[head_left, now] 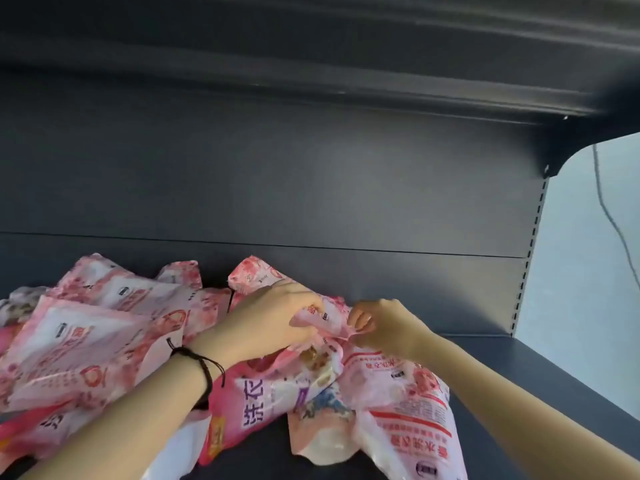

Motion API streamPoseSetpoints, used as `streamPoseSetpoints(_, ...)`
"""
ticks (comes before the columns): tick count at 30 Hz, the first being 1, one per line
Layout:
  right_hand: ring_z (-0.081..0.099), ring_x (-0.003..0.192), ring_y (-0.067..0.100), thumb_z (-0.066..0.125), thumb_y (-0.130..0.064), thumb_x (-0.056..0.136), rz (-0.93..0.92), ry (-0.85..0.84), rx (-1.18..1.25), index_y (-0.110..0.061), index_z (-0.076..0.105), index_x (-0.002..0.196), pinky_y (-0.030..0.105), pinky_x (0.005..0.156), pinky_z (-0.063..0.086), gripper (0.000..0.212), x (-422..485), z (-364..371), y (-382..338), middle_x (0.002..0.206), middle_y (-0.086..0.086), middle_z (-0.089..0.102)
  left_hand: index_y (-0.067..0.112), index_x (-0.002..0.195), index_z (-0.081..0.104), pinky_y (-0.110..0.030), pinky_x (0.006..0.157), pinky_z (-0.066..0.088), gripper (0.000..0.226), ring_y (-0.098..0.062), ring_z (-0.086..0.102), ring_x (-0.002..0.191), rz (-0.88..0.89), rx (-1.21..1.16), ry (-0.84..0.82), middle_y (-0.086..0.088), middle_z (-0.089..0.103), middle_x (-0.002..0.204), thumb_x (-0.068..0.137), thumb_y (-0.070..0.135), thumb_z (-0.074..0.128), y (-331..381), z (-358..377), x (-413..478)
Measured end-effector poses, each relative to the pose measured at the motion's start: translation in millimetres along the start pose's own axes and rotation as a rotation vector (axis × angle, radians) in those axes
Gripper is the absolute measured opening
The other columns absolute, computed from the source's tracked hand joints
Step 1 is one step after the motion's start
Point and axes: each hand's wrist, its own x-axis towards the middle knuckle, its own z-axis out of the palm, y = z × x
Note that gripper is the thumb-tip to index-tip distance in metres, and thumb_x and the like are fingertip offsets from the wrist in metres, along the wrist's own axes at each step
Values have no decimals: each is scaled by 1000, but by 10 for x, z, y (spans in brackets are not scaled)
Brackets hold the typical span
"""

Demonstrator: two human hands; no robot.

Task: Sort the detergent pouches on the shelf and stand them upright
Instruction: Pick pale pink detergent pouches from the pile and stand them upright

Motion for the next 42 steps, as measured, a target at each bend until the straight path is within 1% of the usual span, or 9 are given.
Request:
streamPoseSetpoints(8, 56, 95, 7, 72, -41, 77, -197, 205, -227, -36, 64, 100, 23, 77, 44, 24, 279, 297, 234, 106, -18, 62, 42, 117, 58, -31, 94, 43, 42, -1, 47, 106, 7, -16, -73, 20, 57, 112, 78, 59, 63, -257, 175, 410)
streamPoseSetpoints(14, 63, 77, 7, 71, -32, 84, -284, 319, 49, -20, 78, 85, 25, 73, 51, 13, 365, -8, 204, 87, -9, 72, 38, 122, 54, -28, 97, 38, 60, -3, 52, 107, 46, 122, -3, 20, 59, 116, 73, 74, 49, -298, 280, 481)
streamPoseSetpoints(18, 65, 71, 8, 70, -24, 85, -340, 423, 257, -15, 78, 84, 26, 69, 52, 12, 465, -281, 68, 80, -7, 72, 30, 80, 55, -21, 59, 45, 17, 1, 60, 66, -24, 111, 261, 13, 62, 70, 88, 45, 58, -257, 160, 586)
streamPoseSetpoints(21, 66, 77, 2, 70, -25, 85, -308, 461, 453, -19, 76, 86, 20, 70, 53, 9, 571, -415, 19, 82, -13, 72, 29, 57, 35, -20, 42, 23, 44, 4, 41, 40, -154, 60, 430, 12, 42, 45, 88, 36, 65, -262, 61, 725)
streamPoseSetpoints(24, 64, 90, -3, 75, -35, 78, -228, 493, 558, -24, 67, 103, 10, 78, 49, 28, 634, -526, 172, 97, -16, 68, 21, 58, 47, -27, 46, 33, 36, -2, 45, 44, -267, -185, 539, 8, 49, 49, 86, 30, 68, -238, -54, 900)
streamPoseSetpoints(28, 58, 105, -1, 75, -48, 72, 5, 382, 732, -33, 56, 118, 23, 84, 48, 52, 559, -593, 536, 115, -14, 61, 13, 92, 70, -39, 67, 60, 9, -21, 73, 76, -446, -883, 691, -3, 75, 83, 87, 20, 68, -109, -245, 1160)
streamPoseSetpoints(31, 57, 113, 7, 69, -61, 64, 64, 244, 891, -33, 54, 124, 32, 94, 49, 68, 491, -627, 692, 121, -12, 61, 19, 96, 70, -30, 58, 59, 9, -17, 74, 74, -488, -1152, 645, 0, 76, 85, 88, 22, 67, 106, -253, 1375)
streamPoseSetpoints(37, 69, 100, 22, 54, -31, 94, -39, 221, 1238, -10, 63, 115, 35, 84, 56, 31, 307, -826, 924, 110, 6, 72, 15, 101, 70, -27, 59, 58, 16, -20, 74, 82, -421, -1421, 469, -4, 76, 92, 88, 22, 66, 632, 67, 1750)
streamPoseSetpoints(42, 71, 91, 28, 57, -19, 92, 34, 381, 1278, -7, 69, 98, 37, 77, 59, 18, 40, -935, 1464, 100, 11, 74, 9, 112, 68, -36, 79, 58, 26, -24, 71, 97, -376, -1519, 353, -8, 73, 106, 88, 18, 65, 958, 517, 2018)
